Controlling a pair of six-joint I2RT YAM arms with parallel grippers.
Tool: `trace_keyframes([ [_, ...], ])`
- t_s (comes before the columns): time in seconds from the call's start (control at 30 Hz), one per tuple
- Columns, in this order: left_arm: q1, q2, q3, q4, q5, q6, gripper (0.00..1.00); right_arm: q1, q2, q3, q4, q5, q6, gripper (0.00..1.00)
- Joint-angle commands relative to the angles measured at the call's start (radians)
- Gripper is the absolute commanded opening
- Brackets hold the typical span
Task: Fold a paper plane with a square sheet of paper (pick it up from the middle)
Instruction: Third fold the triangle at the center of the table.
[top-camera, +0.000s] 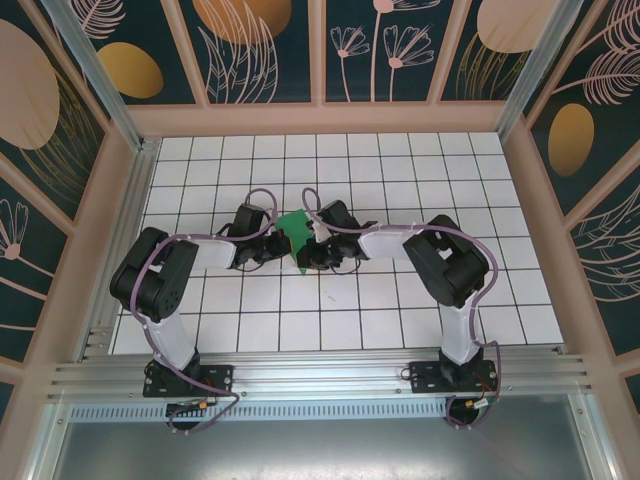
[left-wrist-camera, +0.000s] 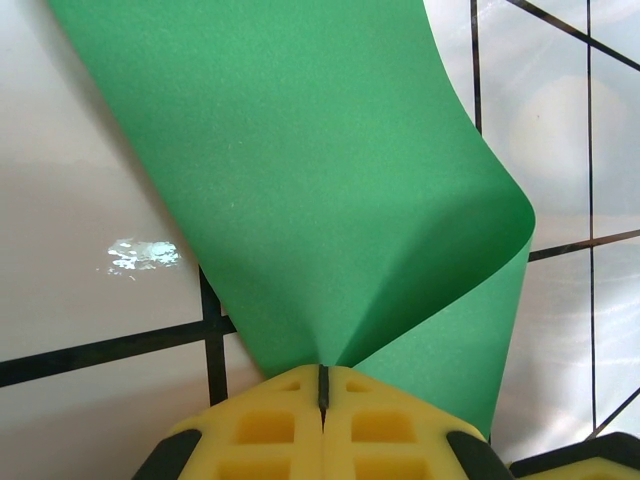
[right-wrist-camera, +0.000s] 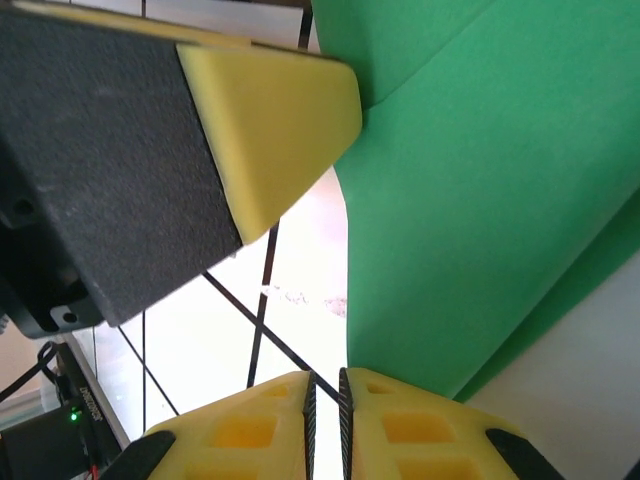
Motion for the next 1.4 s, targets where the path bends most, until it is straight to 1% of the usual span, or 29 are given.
trace_keyframes([
  [0.0,-0.006,0.021,0.014,-0.008,-0.025,0.018,0.03,0.009,-0.006,-0.023,0.035,-0.054,-0.008,0.18],
  [0.8,-0.006,0.032,0.037,-0.032,-0.036,0.036,0.03,0.01,0.047,0.013,-0.024,-0.025,-0.023,0.18],
  [0.97,-0.006,0.036,0.039,-0.033,-0.036,0.036,0.03,0.02,0.043,0.025,-0.099,-0.002,-0.055,0.18],
  [1.07,-0.006,0.036,0.037,-0.032,-0.037,0.038,0.03,0.028,0.035,0.019,-0.161,-0.014,-0.095,0.19],
  [1.13,-0.006,0.036,0.038,-0.032,-0.037,0.039,0.03,0.029,0.014,0.01,-0.186,-0.03,-0.115,0.18],
  [1.23,-0.006,0.038,0.036,-0.03,-0.036,0.039,0.03,0.022,-0.067,-0.008,-0.148,-0.032,-0.109,0.18],
  [1.37,-0.006,0.04,0.038,-0.032,-0.035,0.038,0.03,0.004,-0.158,-0.014,-0.06,0.051,-0.053,0.18],
])
